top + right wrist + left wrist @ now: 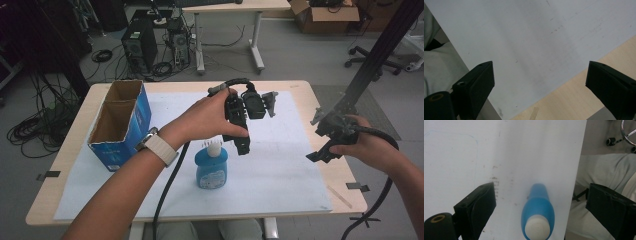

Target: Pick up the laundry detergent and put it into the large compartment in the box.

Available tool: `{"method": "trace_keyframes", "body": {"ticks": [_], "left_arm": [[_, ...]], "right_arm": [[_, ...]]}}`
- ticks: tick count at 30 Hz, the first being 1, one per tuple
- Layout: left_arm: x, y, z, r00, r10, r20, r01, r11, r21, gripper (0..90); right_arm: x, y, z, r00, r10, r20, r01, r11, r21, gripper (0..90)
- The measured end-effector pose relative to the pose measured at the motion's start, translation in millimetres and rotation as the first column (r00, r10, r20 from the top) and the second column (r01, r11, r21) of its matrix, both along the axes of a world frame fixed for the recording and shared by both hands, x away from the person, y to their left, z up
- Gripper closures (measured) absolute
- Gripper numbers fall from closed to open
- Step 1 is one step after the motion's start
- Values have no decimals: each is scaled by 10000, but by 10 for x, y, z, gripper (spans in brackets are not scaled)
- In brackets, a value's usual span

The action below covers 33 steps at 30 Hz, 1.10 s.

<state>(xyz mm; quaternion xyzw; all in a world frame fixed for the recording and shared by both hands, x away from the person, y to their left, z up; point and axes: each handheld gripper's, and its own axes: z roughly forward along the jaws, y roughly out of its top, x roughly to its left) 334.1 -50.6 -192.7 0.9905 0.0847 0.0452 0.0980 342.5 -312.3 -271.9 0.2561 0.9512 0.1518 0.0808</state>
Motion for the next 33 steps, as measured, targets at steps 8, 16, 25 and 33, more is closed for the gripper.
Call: {"method": "trace_keyframes", "body": {"ticks": [8, 16, 25, 33], "left_arm": [[-11, 25, 42, 10000, -32, 88, 33, 9999, -120, 74], [-76, 100, 105, 9998, -21, 204, 26, 9997, -249, 73], [-89, 226, 114, 9995, 149, 263, -141, 9995, -283, 66], [-70, 334, 81, 9990, 317, 316, -305, 9988, -390, 53]], "right_arm": [[-48, -12, 13, 10000, -16, 26, 15, 10000, 16, 85], [-68, -1, 32, 10000, 11, 53, -11, 10000, 2, 85], [-68, -23, 21, 10000, -71, -13, 71, 10000, 22, 85], [-70, 11, 6, 10000, 24, -74, -25, 10000, -65, 85]]}}
